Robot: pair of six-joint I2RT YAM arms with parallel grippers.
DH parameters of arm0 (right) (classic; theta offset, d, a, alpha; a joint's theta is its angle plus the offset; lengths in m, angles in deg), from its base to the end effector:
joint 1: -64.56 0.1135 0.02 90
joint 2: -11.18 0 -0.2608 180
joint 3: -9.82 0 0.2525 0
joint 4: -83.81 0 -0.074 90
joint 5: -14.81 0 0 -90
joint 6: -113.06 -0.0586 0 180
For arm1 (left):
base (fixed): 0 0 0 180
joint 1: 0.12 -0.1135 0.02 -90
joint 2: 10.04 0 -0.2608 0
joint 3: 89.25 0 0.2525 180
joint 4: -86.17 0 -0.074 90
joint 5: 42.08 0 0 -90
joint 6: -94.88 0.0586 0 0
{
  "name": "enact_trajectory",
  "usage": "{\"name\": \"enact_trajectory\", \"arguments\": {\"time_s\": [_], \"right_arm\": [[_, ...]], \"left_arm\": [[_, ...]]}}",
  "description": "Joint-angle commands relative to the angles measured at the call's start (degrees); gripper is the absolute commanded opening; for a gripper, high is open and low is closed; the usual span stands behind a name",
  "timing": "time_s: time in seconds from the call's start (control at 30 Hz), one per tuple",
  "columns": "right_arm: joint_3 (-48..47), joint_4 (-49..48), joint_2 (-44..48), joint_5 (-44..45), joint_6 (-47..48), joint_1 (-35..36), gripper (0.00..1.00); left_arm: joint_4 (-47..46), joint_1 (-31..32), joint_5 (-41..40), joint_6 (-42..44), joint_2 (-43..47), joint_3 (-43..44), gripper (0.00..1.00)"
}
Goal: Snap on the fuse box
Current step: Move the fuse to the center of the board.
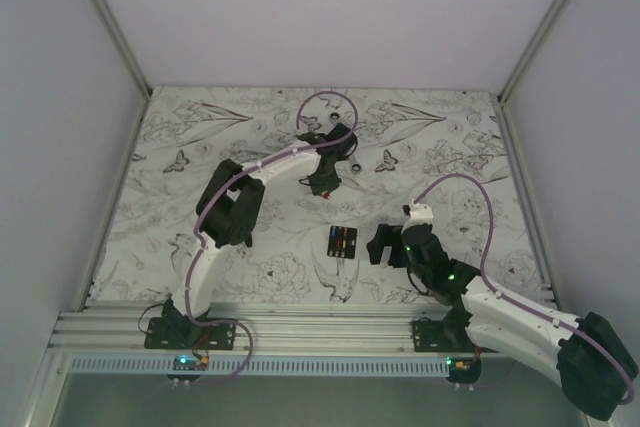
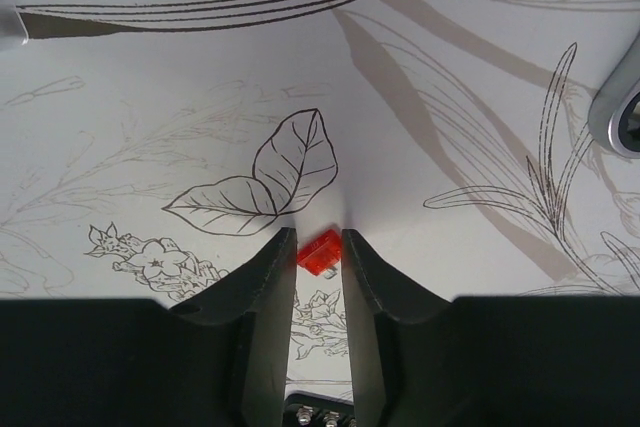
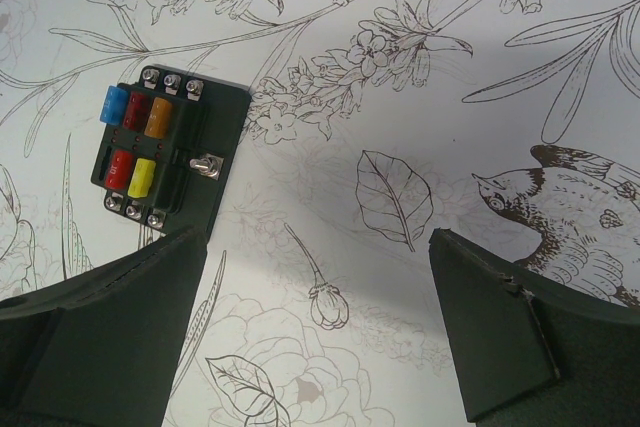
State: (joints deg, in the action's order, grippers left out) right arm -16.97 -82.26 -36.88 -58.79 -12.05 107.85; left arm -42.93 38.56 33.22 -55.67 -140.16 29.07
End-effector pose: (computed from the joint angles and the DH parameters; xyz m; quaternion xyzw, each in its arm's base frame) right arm 0.1478 0.1165 0.1408 0.0028 0.8812 0.1898 0.4330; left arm 0.3958 -0.2979 0.1452 -0.2125 0.9405 -0.0977 0.2463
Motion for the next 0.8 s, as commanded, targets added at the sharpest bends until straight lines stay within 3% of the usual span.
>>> {"name": "enact_trajectory", "arguments": {"time_s": [0.0, 0.2, 0.47, 0.77], "right_arm": [[0.05, -2.16, 0.01, 0.69, 0.31, -0.39, 0.99], [0.11, -1.85, 0.62, 0.78, 0.31, -0.36, 0.99], [-0.01, -1.24, 1.18, 0.84, 0.22, -0.32, 0.99], [-0.15, -0.38, 1.92, 0.74, 0.05, -0.39, 0.99]], "left_arm": [[5.42, 0.83, 1.29, 3.01, -4.07, -0.98, 0.28], [6.47, 1.54, 3.33, 8.69, -4.3, -1.24, 0.24], [6.52, 1.63, 12.94, 27.15, -2.42, -3.99, 0.2], [6.38, 1.18, 9.69, 39.71, 3.25, -8.55, 0.21]]}}
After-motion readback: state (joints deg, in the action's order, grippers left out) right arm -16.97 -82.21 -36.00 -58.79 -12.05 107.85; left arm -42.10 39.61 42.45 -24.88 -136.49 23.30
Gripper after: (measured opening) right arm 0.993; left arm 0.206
